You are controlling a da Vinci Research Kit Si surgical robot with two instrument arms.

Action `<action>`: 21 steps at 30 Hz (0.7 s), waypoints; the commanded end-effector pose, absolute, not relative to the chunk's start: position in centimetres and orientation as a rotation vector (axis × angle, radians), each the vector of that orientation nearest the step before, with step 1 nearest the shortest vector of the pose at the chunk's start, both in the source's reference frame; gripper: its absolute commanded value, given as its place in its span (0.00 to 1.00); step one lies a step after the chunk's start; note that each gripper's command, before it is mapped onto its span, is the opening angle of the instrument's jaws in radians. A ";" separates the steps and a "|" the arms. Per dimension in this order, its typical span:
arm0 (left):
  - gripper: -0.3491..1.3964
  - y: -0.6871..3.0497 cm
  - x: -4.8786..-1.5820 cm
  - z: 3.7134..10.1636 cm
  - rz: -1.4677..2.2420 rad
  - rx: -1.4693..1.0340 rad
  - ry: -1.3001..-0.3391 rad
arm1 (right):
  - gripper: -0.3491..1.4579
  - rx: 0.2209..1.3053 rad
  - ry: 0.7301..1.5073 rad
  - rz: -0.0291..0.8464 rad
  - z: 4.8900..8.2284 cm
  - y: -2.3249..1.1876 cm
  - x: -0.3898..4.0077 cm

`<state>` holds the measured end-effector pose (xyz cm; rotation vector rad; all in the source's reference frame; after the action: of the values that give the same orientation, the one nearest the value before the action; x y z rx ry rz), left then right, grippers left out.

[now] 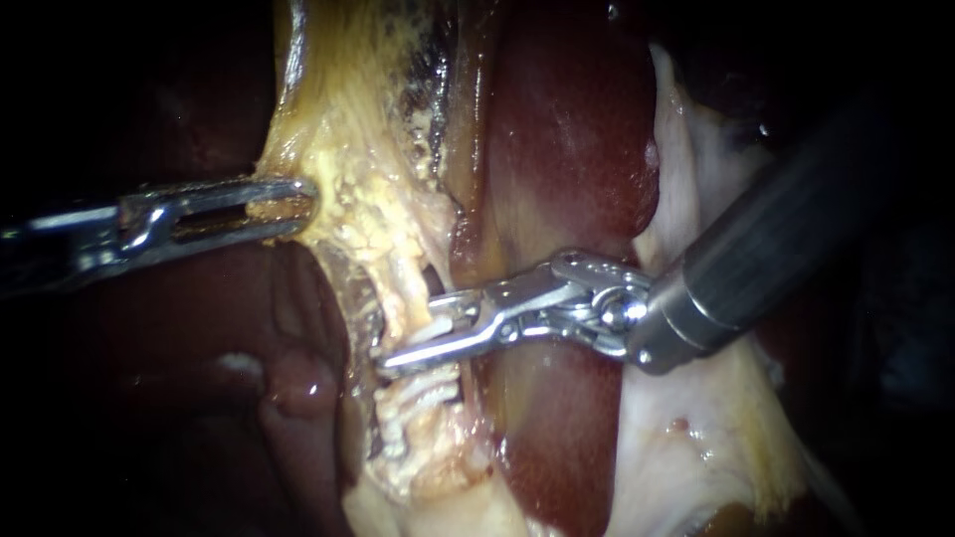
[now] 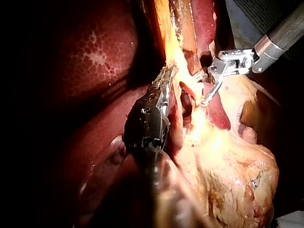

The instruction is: Going back third clip left tube

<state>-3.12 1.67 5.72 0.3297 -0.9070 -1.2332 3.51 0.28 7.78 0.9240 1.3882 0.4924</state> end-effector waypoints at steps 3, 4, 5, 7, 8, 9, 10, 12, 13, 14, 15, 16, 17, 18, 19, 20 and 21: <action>0.00 1.67 -3.12 5.71 -1.233 0.329 -0.907 | 0.52 0.905 1.399 0.468 7.77 0.25 3.44; 0.00 1.67 -3.12 5.71 -1.233 0.329 -0.907 | 0.52 0.893 1.405 0.454 7.77 0.25 3.41; 0.00 1.67 -3.12 5.71 -1.233 0.329 -0.907 | 0.52 0.880 1.411 0.439 7.77 0.25 3.39; 0.00 1.67 -3.12 5.71 -1.234 0.329 -0.907 | 0.52 0.843 1.429 0.396 7.78 0.25 3.34; 0.00 1.67 -3.12 5.71 -1.234 0.329 -0.907 | 0.52 0.830 1.435 0.381 7.78 0.25 3.31; 0.00 1.67 -3.12 5.71 -1.234 0.329 -0.907 | 0.52 0.818 1.441 0.366 7.78 0.24 3.29; 0.00 1.67 -3.12 5.71 -1.234 0.329 -0.907 | 0.52 0.810 1.445 0.356 7.78 0.24 3.27; 0.00 1.67 -3.12 5.71 -1.234 0.329 -0.907 | 0.52 0.780 1.458 0.323 7.78 0.23 3.24; 0.00 1.67 -3.12 5.71 -1.234 0.329 -0.907 | 0.52 0.772 1.462 0.313 7.78 0.23 3.23; 0.00 1.67 -3.12 5.71 -1.234 0.329 -0.907 | 0.52 0.763 1.466 0.303 7.78 0.23 3.21; 0.00 1.67 -3.12 5.71 -1.234 0.329 -0.907 | 0.52 0.755 1.469 0.294 7.78 0.23 3.19; 0.00 1.67 -3.12 5.71 -1.234 0.329 -0.907 | 0.52 0.753 1.472 0.286 7.79 0.23 3.18; 0.00 1.67 -3.12 5.71 -1.234 0.329 -0.907 | 0.52 0.743 1.475 0.279 7.79 0.23 3.15; 0.00 1.67 -3.12 5.71 -1.234 0.329 -0.907 | 0.52 0.738 1.476 0.274 7.80 0.23 3.14; 0.00 1.66 -3.12 5.70 -1.234 0.329 -0.907 | 0.52 0.730 1.480 0.264 7.80 0.24 3.12; 0.00 1.66 -3.12 5.70 -1.234 0.329 -0.907 | 0.52 0.726 1.482 0.260 7.81 0.24 3.09; 0.00 1.66 -3.12 5.70 -1.234 0.329 -0.907 | 0.52 0.722 1.483 0.255 7.81 0.24 3.08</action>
<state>-3.12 1.66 5.71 0.3290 -0.9067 -1.2336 3.06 0.24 7.82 0.7159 1.4853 0.2487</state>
